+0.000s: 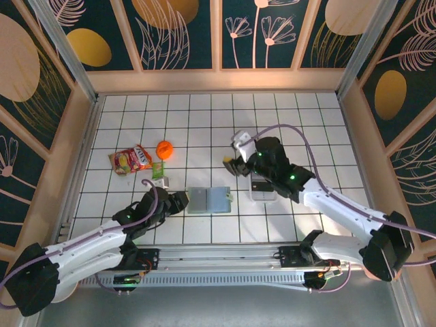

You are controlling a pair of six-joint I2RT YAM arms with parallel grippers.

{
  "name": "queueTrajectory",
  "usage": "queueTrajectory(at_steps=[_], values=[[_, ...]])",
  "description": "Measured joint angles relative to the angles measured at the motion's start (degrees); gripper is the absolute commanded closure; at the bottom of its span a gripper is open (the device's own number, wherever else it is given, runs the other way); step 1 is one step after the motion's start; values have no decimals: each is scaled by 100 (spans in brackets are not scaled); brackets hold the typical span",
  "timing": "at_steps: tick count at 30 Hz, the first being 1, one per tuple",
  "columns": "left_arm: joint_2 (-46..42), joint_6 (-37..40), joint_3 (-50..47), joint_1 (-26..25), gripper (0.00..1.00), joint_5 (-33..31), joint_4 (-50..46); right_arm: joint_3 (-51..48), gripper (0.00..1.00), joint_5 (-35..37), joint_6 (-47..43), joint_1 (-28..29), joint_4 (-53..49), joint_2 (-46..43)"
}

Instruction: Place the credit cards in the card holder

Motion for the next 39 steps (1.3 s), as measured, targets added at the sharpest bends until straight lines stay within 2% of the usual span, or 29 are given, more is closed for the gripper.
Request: queueTrajectory(at_steps=[2, 7, 12, 15, 24, 33, 35, 39], values=[[107, 55, 31, 0, 53, 28, 11, 26, 22, -114, -1246, -162, -601, -76], [236, 216, 35, 0, 52, 39, 61, -122, 13, -118, -3373, -1016, -1394, -35], [234, 341, 35, 0, 51, 98, 175, -557, 6, 7, -4522, -1187, -1652, 66], [234, 380, 22, 0, 50, 160, 210, -673, 1, 70, -4813, -1187, -1670, 175], [236, 380, -164, 0, 49, 339, 404, -1095, 1, 413, -5154, -1187, -1228, 376], [256, 380, -164, 0, 49, 339, 535, -1104, 1, 658, -5399, -1185, -791, 824], [256, 380, -164, 0, 49, 339, 533, -1102, 4, 671, -5414, -1172, -778, 892], [249, 380, -173, 0, 50, 339, 535, -1091, 21, 667, -5442, -1161, -826, 925]])
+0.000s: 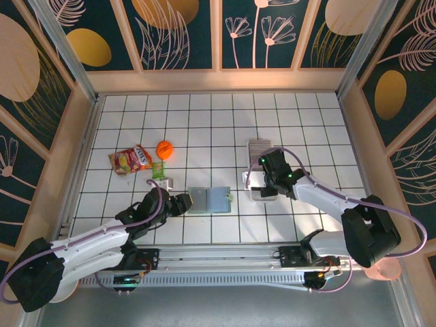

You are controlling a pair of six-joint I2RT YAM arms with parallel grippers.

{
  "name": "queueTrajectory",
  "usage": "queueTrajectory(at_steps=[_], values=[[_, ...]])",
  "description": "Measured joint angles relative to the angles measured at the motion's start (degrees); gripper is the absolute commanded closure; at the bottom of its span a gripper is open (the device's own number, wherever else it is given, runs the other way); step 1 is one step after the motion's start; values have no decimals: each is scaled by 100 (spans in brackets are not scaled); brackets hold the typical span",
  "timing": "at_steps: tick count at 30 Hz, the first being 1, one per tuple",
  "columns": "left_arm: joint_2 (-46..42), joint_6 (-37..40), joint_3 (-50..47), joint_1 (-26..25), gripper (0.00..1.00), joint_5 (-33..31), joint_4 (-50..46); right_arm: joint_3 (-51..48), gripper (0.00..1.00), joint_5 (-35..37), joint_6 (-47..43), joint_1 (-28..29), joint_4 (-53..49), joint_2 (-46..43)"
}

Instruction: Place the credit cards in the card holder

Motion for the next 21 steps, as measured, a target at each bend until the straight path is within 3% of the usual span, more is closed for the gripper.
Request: queueTrajectory(at_steps=[7, 21], values=[[-136, -2, -44, 0, 50, 0, -2, 76, 43, 44, -50, 15, -120, 11], [-195, -68, -87, 0, 52, -2, 0, 114, 61, 33, -63, 15, -299, -232]])
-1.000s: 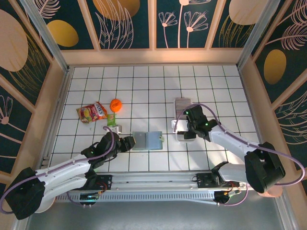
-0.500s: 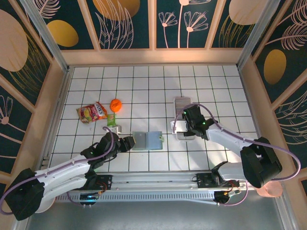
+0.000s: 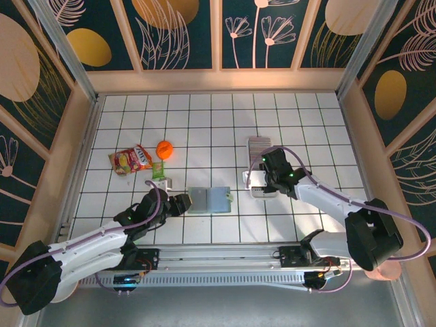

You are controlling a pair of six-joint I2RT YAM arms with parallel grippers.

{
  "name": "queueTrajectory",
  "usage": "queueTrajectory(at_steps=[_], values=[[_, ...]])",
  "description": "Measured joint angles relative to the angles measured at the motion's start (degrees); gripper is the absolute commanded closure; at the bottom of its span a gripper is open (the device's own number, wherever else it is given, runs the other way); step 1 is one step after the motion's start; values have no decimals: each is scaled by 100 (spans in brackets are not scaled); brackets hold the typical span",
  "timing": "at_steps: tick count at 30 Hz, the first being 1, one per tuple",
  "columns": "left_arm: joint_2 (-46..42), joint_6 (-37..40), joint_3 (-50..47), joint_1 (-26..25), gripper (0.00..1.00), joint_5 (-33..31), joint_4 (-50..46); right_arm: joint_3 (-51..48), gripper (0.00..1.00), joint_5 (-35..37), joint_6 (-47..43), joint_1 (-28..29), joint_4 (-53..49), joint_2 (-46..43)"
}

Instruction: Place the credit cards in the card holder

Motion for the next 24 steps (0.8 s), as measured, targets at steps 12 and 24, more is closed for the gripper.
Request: queueTrajectory(at_steps=[12, 24], values=[[0, -63, -31, 0, 53, 0, 15, -28, 68, -7, -4, 0, -22, -90], [-87, -68, -66, 0, 54, 0, 15, -28, 77, -4, -2, 2, -107, -114]])
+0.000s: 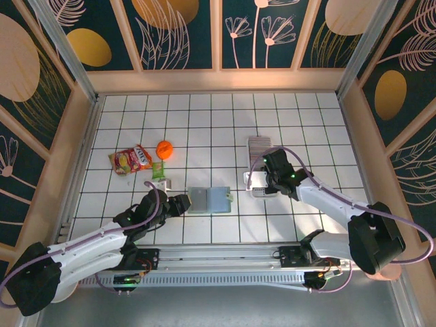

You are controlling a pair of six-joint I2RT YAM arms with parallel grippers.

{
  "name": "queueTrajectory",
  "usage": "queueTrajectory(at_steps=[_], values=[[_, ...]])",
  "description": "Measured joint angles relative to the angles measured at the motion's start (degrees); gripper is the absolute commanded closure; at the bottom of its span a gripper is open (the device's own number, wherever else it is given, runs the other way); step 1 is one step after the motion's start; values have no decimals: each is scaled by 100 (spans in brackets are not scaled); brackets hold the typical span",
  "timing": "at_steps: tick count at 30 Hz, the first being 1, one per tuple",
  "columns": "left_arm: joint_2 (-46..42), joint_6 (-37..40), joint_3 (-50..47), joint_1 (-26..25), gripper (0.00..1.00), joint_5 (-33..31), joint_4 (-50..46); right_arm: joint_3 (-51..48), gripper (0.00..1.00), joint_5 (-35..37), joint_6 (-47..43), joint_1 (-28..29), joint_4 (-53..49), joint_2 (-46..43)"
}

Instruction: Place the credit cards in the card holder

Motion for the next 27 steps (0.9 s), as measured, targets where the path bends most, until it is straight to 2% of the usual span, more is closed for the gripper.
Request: queueTrajectory(at_steps=[10, 17, 27], values=[[-9, -44, -33, 0, 55, 2, 2, 4, 85, -9, 105, 17, -216, -238], [-52, -81, -35, 0, 55, 2, -2, 155, 100, -120, 293, 186, -898, -479], [-247, -79, -24, 0, 55, -35, -177, 861, 100, -365, 1521, 890, -1869, -1038]])
